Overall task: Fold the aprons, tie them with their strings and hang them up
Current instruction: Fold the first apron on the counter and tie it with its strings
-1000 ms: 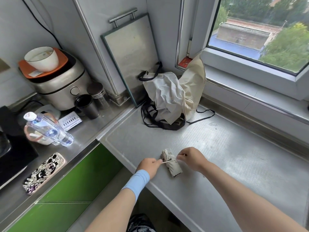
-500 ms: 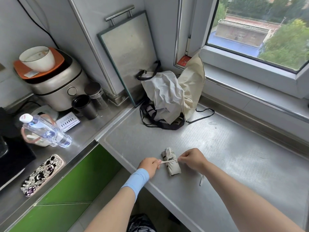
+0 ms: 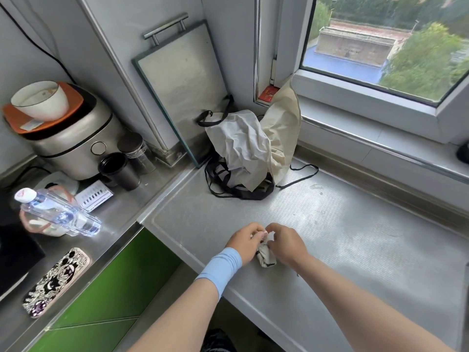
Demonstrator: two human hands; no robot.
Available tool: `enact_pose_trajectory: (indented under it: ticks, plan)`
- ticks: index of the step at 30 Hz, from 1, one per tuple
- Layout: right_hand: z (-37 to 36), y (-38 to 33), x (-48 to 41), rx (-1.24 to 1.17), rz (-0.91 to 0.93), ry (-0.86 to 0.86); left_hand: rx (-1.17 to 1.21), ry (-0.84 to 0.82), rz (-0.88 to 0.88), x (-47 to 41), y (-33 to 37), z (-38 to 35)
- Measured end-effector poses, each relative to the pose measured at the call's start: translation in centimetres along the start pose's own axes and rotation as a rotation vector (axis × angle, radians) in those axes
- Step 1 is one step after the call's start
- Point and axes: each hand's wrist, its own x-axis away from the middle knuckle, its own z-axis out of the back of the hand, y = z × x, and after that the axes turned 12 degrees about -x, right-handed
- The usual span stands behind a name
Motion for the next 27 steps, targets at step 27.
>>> enact_pose_trajectory:
  ticks: [27]
  plan:
    - [3.1,0.1,0.3,-0.21,-0.194,-0.193,-0.18,0.042,0.1,-1.6,0.2,-0.7]
